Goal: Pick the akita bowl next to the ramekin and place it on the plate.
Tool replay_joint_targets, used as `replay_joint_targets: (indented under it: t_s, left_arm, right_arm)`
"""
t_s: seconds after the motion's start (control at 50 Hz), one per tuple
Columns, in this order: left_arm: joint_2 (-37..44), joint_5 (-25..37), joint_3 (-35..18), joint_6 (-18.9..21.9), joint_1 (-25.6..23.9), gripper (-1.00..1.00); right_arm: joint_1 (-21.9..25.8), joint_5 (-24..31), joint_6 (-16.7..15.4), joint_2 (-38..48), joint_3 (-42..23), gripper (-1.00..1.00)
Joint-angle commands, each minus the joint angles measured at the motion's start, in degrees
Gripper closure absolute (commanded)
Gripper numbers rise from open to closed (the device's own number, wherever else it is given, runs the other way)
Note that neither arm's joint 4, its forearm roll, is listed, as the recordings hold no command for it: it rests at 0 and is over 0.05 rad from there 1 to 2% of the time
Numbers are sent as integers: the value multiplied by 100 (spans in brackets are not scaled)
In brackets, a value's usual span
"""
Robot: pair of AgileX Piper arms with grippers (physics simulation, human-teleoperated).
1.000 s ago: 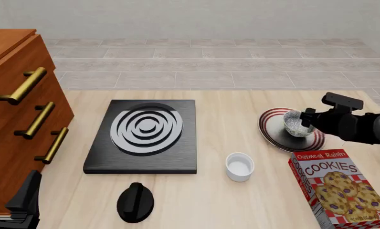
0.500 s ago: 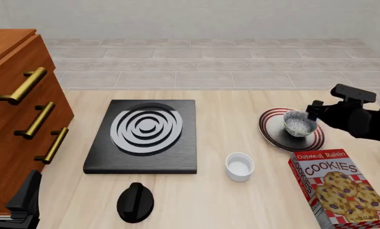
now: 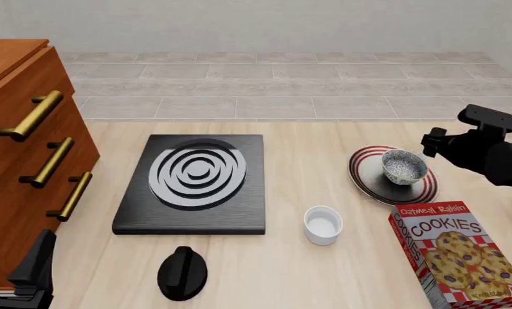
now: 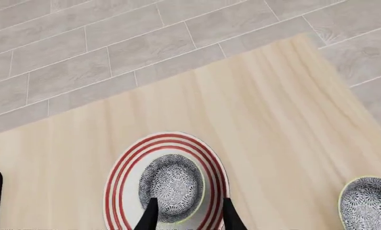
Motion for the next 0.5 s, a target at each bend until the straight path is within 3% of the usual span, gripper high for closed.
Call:
replay_joint_targets:
  t_s: [0.02, 0.5]
  left_arm:
    - [0, 0, 0, 0, 0, -100]
    - [0, 0, 0, 0, 0, -100]
  right_arm:
    - [-14, 127, 40, -339, 108, -100]
    - [-52, 384, 121, -921, 245, -100]
